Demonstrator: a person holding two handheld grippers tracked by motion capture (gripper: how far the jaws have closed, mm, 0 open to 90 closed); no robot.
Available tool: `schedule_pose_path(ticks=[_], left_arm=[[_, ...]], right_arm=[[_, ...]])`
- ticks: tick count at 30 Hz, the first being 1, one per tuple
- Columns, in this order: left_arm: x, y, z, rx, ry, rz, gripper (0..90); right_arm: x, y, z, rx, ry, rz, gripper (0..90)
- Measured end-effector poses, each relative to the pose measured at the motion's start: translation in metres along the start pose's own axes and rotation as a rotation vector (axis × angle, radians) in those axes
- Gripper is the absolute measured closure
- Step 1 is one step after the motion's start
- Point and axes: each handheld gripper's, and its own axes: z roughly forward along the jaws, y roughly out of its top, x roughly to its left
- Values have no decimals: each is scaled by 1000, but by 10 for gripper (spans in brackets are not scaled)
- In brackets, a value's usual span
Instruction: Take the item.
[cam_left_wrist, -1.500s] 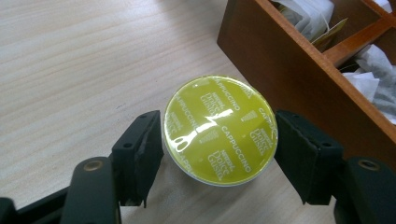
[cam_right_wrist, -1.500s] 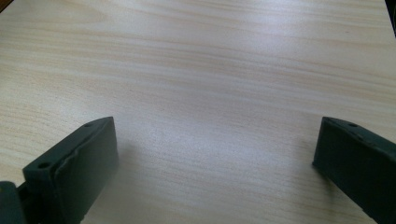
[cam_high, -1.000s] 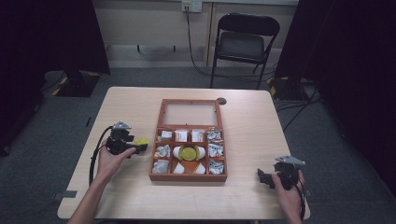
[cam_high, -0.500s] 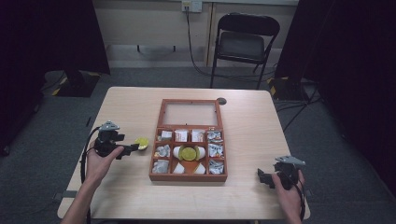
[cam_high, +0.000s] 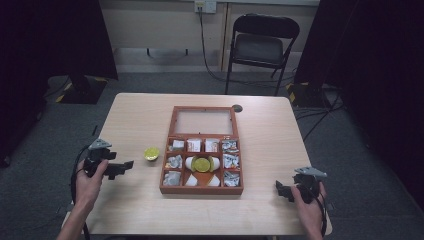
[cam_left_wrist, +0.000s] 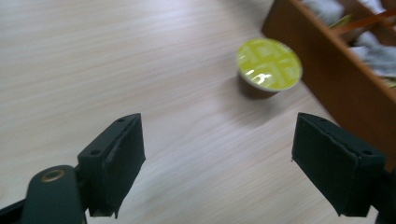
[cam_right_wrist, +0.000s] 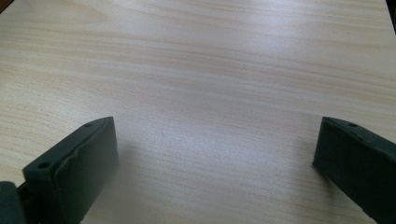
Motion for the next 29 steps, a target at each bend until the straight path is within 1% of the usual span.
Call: schedule_pose_path(ticks=[1, 2, 4, 5, 6, 9, 10, 12, 14, 15, 16, 18, 19, 20, 21, 23, 24, 26, 27, 28, 29], left_arm=[[1, -2, 0, -2, 13, -10, 172], [3, -5, -1, 2, 34, -13, 172], [6, -11, -3, 14, 54, -22, 173], [9, -15, -4, 21, 80, -26, 173], [12, -19, -4, 25, 92, -29, 173], [18, -29, -5, 39, 121, -37, 173], [20, -32, -4, 43, 120, -52, 173], [22, -37, -2, 57, 123, -48, 173], [22, -39, 2, 87, 144, -39, 173], [23, -41, 3, 85, 144, -36, 173], [23, -42, 4, 80, 151, -42, 173], [23, -45, 9, 90, 175, -38, 173], [23, -47, 10, 80, 180, -36, 170], [23, -47, 10, 72, 185, -43, 160], [23, -48, 11, 67, 188, -49, 169], [23, -48, 12, 58, 191, -44, 165], [23, -49, 13, 32, 196, -48, 154], [22, -53, 18, -25, 187, -46, 129], [22, -54, 19, -37, 189, -43, 104], [23, -54, 19, -29, 192, -36, 91], [22, -54, 19, -30, 195, -38, 88]], right_arm=[[0, 0, 0, 1, 0, 0, 0], [0, 0, 0, 1, 0, 1, 0], [0, 0, 0, 0, 0, 0, 0], [0, 0, 0, 1, 0, 0, 0], [0, 0, 0, 0, 0, 0, 0], [0, 0, 0, 1, 0, 0, 0], [0, 0, 0, 1, 0, 0, 0], [0, 0, 0, 0, 0, 0, 0], [0, 0, 0, 0, 0, 0, 0], [0, 0, 0, 0, 0, 0, 0], [0, 0, 0, 0, 0, -1, 0], [0, 0, 0, 1, 1, 0, 0], [0, 0, 0, 0, 0, 0, 0], [0, 0, 0, 0, 0, 0, 0], [0, 0, 0, 0, 0, 0, 0], [0, 0, 0, 0, 0, 0, 0], [0, 0, 0, 0, 0, 0, 0], [0, 0, 0, 1, 1, 0, 0], [0, 0, 0, 0, 0, 0, 0], [0, 0, 0, 0, 0, -1, 0], [0, 0, 0, 1, 1, 0, 0]])
